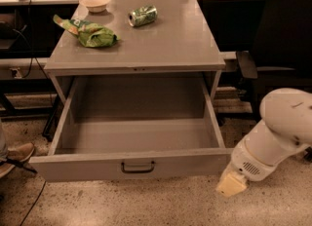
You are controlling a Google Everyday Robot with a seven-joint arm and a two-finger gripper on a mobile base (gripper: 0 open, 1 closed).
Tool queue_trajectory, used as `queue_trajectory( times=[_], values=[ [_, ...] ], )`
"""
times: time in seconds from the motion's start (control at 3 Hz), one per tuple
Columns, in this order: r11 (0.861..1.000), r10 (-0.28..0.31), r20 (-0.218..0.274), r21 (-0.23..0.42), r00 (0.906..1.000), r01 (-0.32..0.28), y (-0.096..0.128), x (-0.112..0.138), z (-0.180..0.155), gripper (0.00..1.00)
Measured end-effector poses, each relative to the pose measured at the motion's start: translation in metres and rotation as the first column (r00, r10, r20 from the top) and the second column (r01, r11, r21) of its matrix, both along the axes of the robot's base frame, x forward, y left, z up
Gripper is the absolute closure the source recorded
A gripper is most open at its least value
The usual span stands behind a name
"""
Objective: Close top drawer
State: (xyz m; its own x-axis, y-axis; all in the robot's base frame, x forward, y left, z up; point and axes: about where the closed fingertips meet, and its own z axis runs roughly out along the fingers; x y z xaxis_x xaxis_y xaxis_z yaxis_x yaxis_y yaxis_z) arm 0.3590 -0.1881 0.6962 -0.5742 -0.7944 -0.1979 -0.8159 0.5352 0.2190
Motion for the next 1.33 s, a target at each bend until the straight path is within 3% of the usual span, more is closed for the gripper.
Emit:
queue_trajectory(
  times=[0.33, 0.67, 1.0, 1.33],
  values=[
    [0.999, -0.002, 0.061, 0.041, 0.9981, -0.001, 0.016, 0.023, -0.029, 0.83],
    [0.998, 0.007, 0.194, 0.066, 0.9810, -0.020, 0.049, 0.070, -0.041, 1.00],
    [0.997, 0.006, 0.202, 0.068, 0.9793, -0.020, 0.051, 0.070, -0.041, 1.00],
    [0.995, 0.038, 0.250, 0.075, 0.9676, -0.058, 0.068, 0.094, -0.045, 1.00]
  ],
)
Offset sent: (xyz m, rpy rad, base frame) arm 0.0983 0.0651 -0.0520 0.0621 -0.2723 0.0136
